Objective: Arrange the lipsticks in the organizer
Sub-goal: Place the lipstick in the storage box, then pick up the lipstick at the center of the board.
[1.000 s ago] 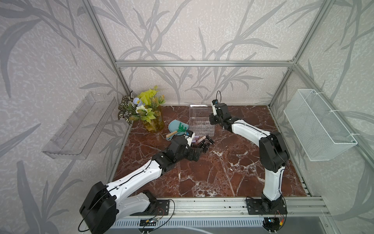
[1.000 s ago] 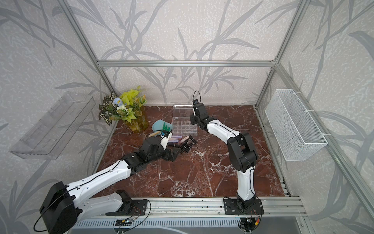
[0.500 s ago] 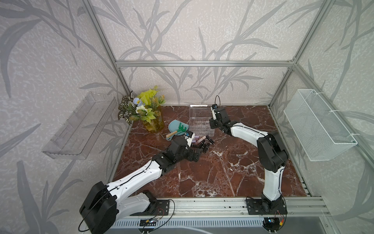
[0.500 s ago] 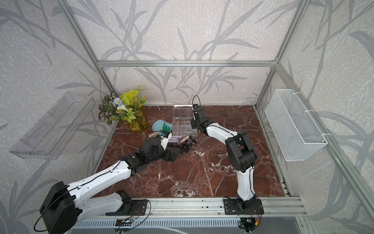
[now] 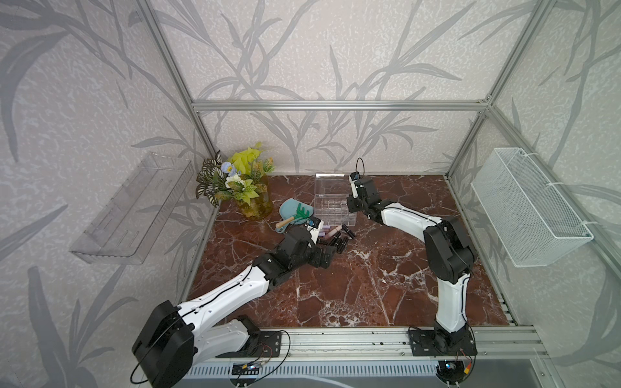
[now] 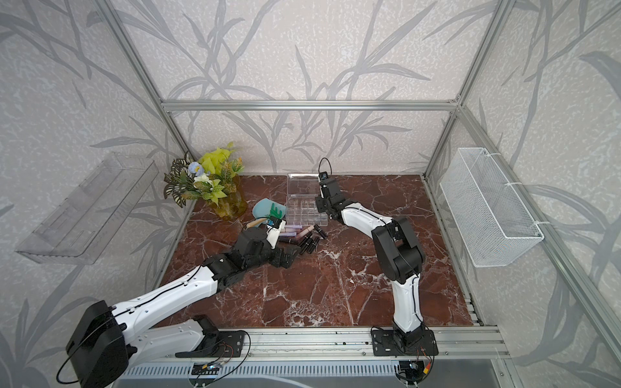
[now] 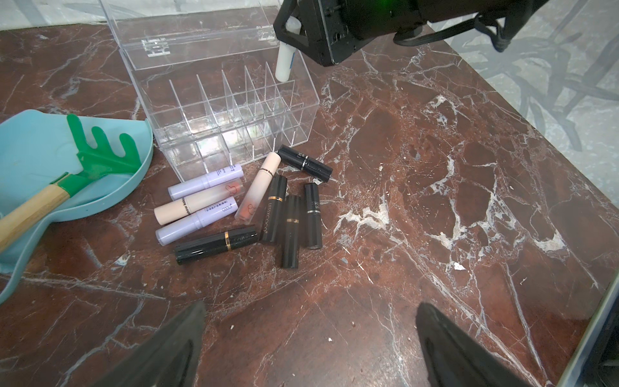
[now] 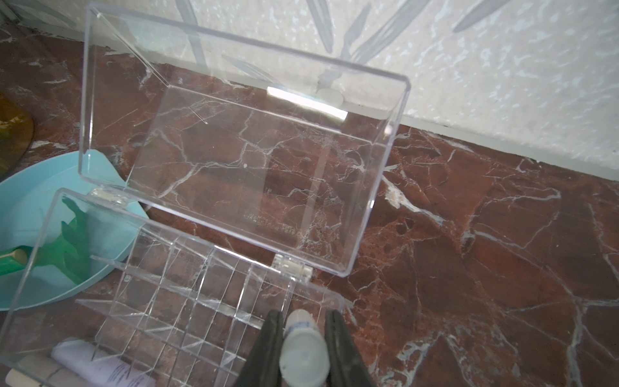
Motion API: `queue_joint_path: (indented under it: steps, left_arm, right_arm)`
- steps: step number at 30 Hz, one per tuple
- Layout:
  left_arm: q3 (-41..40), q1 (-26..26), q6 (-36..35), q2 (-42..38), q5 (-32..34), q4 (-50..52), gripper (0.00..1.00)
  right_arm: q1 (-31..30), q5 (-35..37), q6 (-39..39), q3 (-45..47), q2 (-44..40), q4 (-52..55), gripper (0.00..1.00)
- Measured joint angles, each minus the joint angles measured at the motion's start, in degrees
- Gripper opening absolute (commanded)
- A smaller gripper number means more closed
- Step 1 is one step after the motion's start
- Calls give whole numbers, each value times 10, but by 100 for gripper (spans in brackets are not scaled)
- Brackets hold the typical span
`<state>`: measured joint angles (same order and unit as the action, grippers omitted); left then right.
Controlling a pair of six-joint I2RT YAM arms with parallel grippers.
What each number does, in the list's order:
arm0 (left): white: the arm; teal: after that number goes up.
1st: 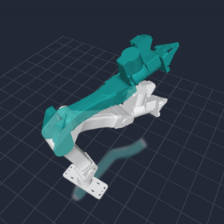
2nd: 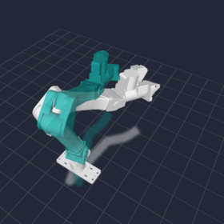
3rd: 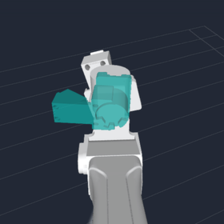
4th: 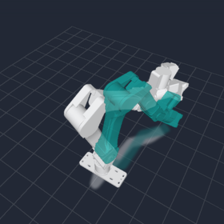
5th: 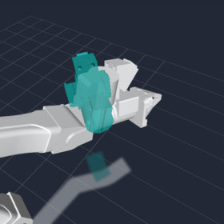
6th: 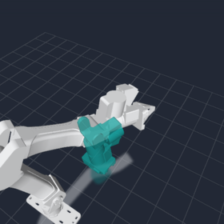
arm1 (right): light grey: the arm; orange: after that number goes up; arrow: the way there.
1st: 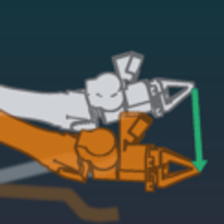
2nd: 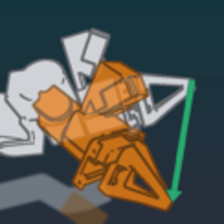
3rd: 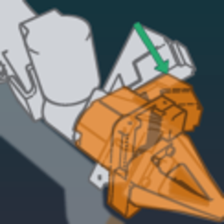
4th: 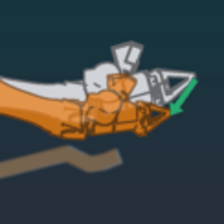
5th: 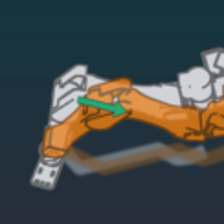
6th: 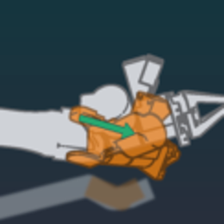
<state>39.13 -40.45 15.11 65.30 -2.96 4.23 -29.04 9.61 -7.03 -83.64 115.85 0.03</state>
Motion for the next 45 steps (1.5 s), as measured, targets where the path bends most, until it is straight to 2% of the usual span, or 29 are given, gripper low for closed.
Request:
queue_joint_path:
  steps: [7,16,22,25,28,33,36,40,45]
  left_arm:
    - [0,0,0,10,0,0,100]
    - [0,1,-1,19,0,0,100]
    - [0,1,0,42,0,0,99]
    - [2,1,1,63,0,1,97]
    - [9,1,1,87,0,10,94]
    - [32,1,1,122,2,20,90]
    - [48,3,0,146,4,26,82]
    - [71,3,-2,191,5,28,73]
    - [104,3,-7,254,4,30,67]
  right_arm:
    - [0,0,0,0,7,0,21]
    - [0,-7,-1,-6,8,7,54]
    - [-7,-11,0,-7,-14,33,56]
    - [-15,-13,-3,5,-67,58,56]
    - [-21,-28,-18,36,-155,80,56]
    - [-26,-72,-67,117,-322,117,56]
    - [-26,-108,-99,184,-396,144,56]
    - [-26,-159,-136,270,-443,190,56]
    - [-26,-198,-165,350,-487,244,56]
